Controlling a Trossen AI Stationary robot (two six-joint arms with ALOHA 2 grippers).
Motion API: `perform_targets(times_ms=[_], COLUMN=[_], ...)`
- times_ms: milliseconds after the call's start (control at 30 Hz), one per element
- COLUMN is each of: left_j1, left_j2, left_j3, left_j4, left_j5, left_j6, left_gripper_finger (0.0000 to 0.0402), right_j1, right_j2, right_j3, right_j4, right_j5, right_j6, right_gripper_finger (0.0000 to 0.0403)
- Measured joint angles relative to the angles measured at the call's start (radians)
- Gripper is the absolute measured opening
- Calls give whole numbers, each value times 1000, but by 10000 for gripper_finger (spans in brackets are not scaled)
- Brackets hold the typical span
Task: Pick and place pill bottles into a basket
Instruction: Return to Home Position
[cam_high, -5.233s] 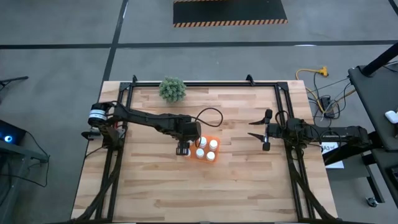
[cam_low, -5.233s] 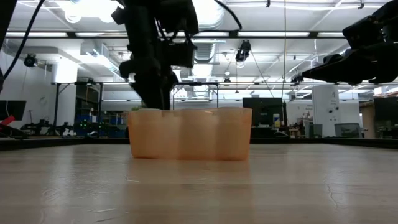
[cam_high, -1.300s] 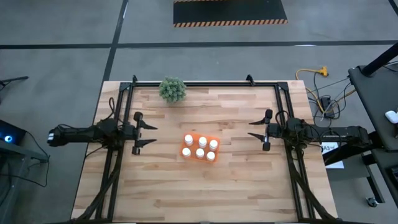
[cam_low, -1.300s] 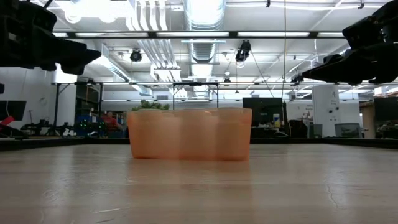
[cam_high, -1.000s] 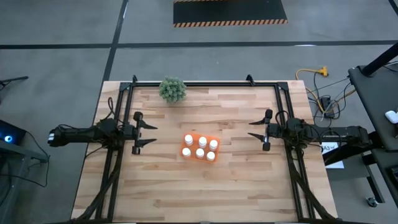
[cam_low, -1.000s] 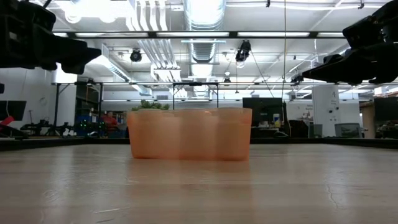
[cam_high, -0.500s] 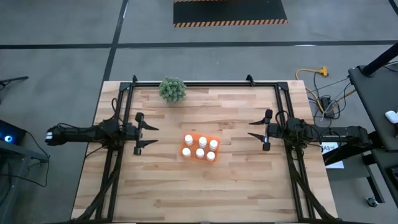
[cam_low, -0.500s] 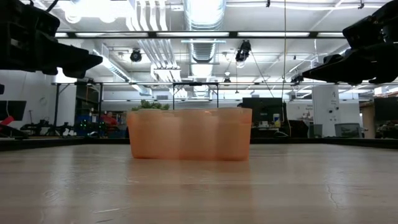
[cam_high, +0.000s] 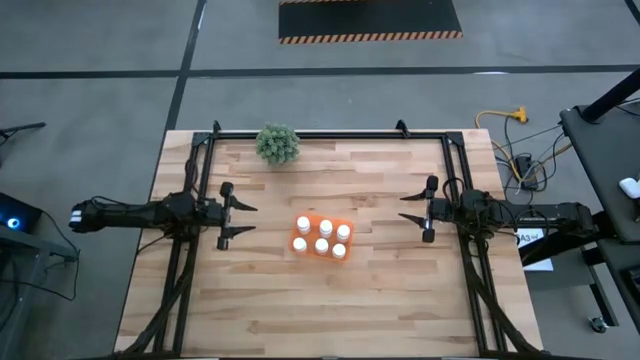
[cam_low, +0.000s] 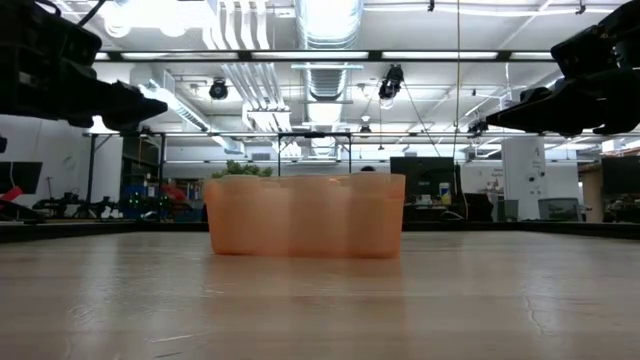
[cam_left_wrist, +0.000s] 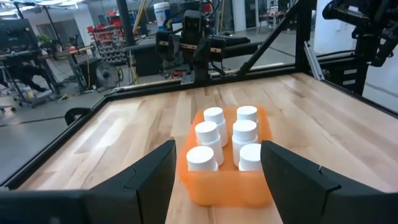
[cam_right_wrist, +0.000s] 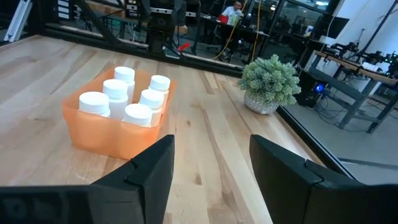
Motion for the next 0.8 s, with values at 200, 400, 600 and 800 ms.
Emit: perform_targets(times_ms=[200,400,600,800], left_j1=[0,0,0,0], left_j2=[18,30,34,34], left_j3=[0,-1,-1,-1], left_j4=[0,-1,0,0], left_j5=[0,0,0,0], left_j6=[0,0,0,0], left_gripper_finger=[217,217,217,217], right_j1=[0,0,0,0], right_j2=[0,0,0,0], right_j3=[0,0,0,0], right_j4=[0,0,0,0], right_j5=[0,0,1,1], right_j6=[0,0,0,0], right_gripper_finger=[199,199,199,199])
